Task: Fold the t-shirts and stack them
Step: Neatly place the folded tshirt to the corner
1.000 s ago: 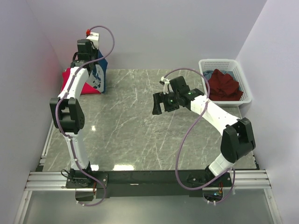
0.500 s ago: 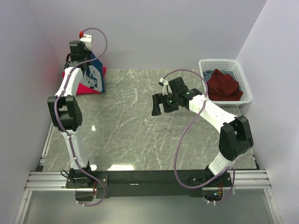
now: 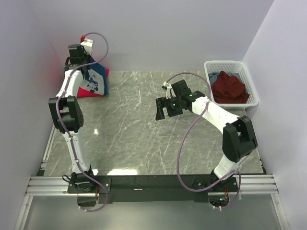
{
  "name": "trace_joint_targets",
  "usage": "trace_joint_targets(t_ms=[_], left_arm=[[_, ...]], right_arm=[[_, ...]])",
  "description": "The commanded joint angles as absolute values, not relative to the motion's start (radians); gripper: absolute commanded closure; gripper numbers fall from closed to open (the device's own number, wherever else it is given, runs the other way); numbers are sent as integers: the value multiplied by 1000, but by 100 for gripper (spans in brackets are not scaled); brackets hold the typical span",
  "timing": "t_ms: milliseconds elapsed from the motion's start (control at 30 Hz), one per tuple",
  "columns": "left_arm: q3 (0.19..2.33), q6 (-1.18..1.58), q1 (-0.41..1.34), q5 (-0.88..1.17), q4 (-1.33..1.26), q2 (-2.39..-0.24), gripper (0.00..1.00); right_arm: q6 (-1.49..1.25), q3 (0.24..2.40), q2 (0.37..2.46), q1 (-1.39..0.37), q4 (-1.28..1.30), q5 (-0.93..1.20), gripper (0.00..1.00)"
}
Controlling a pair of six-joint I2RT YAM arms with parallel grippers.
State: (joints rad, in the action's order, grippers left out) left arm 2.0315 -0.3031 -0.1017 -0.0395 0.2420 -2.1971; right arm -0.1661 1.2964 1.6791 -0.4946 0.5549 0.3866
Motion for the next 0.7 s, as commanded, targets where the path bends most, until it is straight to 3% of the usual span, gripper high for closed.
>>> trace_joint_targets(t_ms=[0,667], left_arm=[[2095,-350,-124,-20,155,-2206,100],[2175,-492,-167,-60,118,-2344,99]], right_arm=[[-164,1342,1684,-494,558,390,2],[-161,1345,1694,-499,566,379,2]])
